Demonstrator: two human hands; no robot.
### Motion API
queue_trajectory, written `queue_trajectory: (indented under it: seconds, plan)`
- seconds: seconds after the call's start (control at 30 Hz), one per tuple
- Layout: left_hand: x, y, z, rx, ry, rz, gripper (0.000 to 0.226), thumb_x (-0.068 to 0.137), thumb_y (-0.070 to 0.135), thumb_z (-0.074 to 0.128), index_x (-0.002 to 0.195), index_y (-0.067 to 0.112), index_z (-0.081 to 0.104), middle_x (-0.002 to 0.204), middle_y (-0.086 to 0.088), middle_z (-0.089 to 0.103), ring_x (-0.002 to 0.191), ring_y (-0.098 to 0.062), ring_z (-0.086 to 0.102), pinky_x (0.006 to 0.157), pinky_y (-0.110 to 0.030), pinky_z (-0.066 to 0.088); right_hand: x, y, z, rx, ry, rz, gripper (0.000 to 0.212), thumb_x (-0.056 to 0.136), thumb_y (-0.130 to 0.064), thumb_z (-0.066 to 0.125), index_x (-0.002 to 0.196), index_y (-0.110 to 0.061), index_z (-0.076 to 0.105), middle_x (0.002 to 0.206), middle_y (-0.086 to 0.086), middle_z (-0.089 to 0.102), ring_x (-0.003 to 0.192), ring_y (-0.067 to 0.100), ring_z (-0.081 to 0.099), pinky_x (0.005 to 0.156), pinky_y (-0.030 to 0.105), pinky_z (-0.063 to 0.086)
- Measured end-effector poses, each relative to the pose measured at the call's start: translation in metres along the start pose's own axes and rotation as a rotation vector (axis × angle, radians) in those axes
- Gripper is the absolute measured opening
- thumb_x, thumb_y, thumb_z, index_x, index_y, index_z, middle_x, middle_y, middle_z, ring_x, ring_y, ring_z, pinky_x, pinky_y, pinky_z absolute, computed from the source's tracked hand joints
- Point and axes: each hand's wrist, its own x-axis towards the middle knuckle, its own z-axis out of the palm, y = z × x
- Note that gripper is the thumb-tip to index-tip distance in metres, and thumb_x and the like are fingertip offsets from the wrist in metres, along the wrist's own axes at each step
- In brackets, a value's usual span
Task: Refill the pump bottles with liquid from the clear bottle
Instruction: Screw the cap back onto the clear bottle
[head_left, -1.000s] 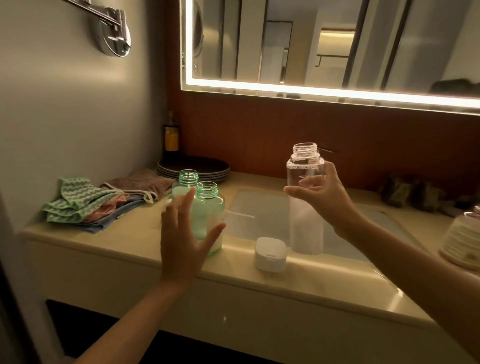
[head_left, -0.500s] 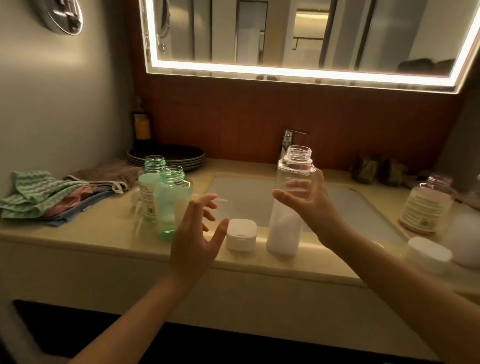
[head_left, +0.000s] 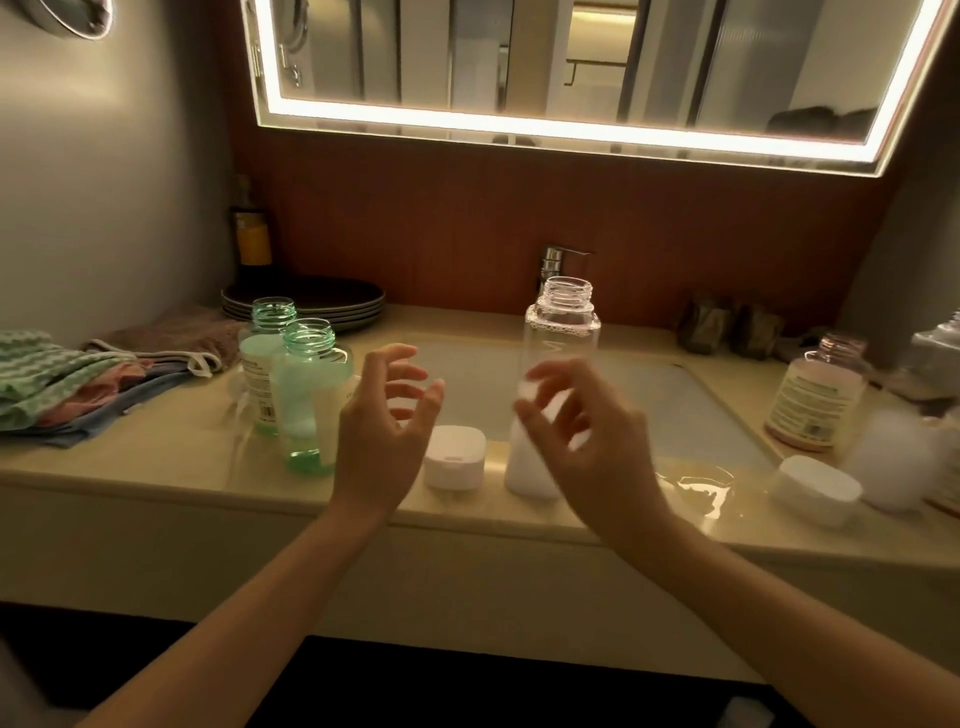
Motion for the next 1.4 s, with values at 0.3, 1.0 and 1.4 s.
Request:
queue_trajectory:
  seconds: [0.3, 1.0, 1.4]
  plan:
    - [-0.028, -0.021, -0.033, 0.059, -0.031, -0.143, 0.021, 0.087, 0.019, 0.061, 0.102, 0.028, 0.049, 0.082, 0.008, 0.061, 0.071, -0.015, 0.065, 0.062, -0.028, 0.052, 0.006, 0.006, 0.064, -0.373, -0.573, 0.249, 0.069, 0.084, -0.042, 0.06, 0.142, -0.026, 0.025, 0.139, 0.005, 0.044, 0.121, 0.027, 0.047, 0.097, 0.039, 0.042]
    - [-0.01, 0.004, -0.016, -0.073, -0.044, -0.046, 0.02, 0.086, 0.032, 0.058, 0.103, 0.024, 0.05, 0.088, 0.009, 0.061, 0.074, -0.007, 0.063, 0.059, -0.016, 0.052, 0.066, -0.052, -0.018, -0.159, -0.176, 0.144, 0.069, 0.066, -0.056, 0.07, 0.125, -0.028, 0.05, 0.11, -0.008, 0.05, 0.1, 0.013, 0.05, 0.077, 0.024, 0.045]
    - [0.027, 0.049, 0.066, -0.252, -0.367, -0.148, 0.087, 0.057, 0.056, 0.07, 0.13, 0.029, 0.032, 0.129, 0.005, 0.045, 0.116, -0.01, 0.047, 0.094, -0.03, 0.044, 0.12, -0.02, -0.07, -0.273, -0.237, 0.181, 0.065, 0.071, -0.048, 0.072, 0.126, -0.021, 0.051, 0.112, -0.007, 0.053, 0.099, 0.011, 0.05, 0.076, 0.018, 0.046]
